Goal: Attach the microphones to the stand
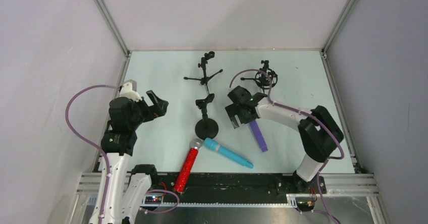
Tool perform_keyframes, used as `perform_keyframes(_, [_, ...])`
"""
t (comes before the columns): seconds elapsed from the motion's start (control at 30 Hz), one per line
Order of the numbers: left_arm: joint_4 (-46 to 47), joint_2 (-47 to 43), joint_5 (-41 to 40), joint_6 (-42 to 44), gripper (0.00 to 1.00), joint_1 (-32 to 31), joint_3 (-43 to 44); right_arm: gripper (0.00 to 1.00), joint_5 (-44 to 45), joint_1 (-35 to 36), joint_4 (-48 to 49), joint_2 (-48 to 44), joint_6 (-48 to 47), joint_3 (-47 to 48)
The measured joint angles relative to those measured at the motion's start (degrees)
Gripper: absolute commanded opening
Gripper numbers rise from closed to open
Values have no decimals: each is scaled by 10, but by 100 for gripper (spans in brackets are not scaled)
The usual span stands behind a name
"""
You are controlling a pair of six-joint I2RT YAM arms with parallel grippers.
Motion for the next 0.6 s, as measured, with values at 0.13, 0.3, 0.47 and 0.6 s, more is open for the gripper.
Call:
perform_keyframes(0.13, [0,0,0,0,98,0,0,99,-65,-26,7,-56,3,0])
perform_keyframes(0.3, [0,-1,0,0,98,0,0,99,-117,-53,14,-83,10,0])
perform_keyframes(0.47, [0,-2,0,0,98,0,0,99,-102,-61,7,-82,13,-2])
perform_keyframes(0.6, [0,-2,0,0,98,0,0,97,-56,-64,-3,-70,24,-7])
